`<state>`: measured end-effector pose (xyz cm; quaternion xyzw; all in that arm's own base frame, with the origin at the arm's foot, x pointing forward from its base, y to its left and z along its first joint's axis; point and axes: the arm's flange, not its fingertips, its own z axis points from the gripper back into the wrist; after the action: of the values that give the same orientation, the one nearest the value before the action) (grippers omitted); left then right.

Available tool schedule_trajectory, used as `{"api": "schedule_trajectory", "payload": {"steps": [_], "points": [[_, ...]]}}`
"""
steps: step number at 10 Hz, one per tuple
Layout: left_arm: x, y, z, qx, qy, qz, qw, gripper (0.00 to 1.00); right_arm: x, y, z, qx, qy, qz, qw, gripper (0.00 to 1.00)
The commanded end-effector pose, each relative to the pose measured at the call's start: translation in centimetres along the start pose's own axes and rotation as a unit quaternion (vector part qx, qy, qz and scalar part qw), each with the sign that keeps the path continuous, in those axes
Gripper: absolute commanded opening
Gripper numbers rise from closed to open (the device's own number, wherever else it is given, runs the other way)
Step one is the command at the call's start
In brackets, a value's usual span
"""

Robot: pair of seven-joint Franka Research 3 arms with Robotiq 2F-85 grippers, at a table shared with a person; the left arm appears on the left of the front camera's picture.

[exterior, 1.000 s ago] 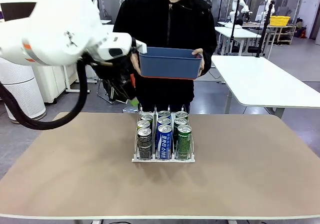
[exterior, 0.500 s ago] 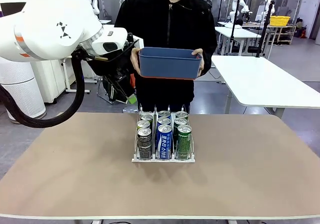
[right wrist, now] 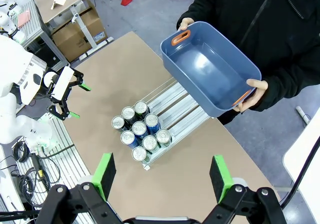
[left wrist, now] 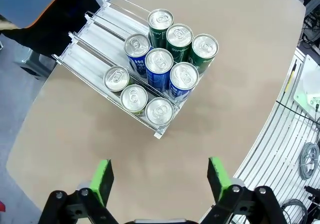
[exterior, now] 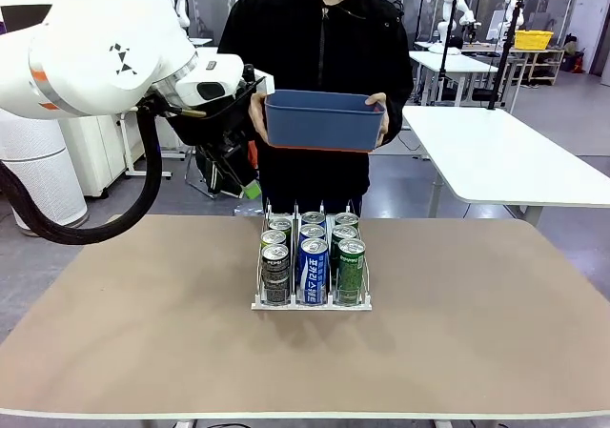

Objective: Fill the beverage cans into the dispenser.
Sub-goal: Place the picked Pepsi coke in the line of the Automatic Can Dispenser with the same cans.

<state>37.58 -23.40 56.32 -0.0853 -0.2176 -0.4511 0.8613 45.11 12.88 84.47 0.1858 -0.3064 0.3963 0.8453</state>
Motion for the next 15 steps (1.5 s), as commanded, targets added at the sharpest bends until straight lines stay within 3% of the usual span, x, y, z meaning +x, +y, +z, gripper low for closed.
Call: {"api": "schedule_trajectory", "payload": {"steps": [1, 3, 6, 8, 11, 15], "points": [[-0.3, 1.2, 2.9, -0.037, -0.001, -0.004, 0.999, 1.0, 0.0, 0.0, 0.1, 0.001, 0.001, 0.0, 1.0, 1.0], [-0.7, 4.8, 10.1, -0.085, -0.024, -0.029, 0.996, 1.0, 0.0, 0.0, 0.1, 0.001, 0.001, 0.0, 1.0, 1.0], [-0.4, 8.4, 17.9, -0.093, -0.065, -0.039, 0.993, 1.0, 0.0, 0.0, 0.1, 0.001, 0.001, 0.0, 1.0, 1.0], [0.7, 10.0, 23.1, -0.064, -0.106, -0.046, 0.991, 1.0, 0.0, 0.0, 0.1, 0.001, 0.001, 0.0, 1.0, 1.0], [2.3, 10.7, 26.1, -0.006, -0.139, -0.065, 0.988, 1.0, 0.0, 0.0, 0.1, 0.001, 0.001, 0.0, 1.0, 1.0], [3.3, 10.0, 25.9, 0.009, -0.151, -0.079, 0.985, 1.0, 0.0, 0.0, 0.1, 0.001, 0.001, 0.0, 1.0, 1.0]]}}
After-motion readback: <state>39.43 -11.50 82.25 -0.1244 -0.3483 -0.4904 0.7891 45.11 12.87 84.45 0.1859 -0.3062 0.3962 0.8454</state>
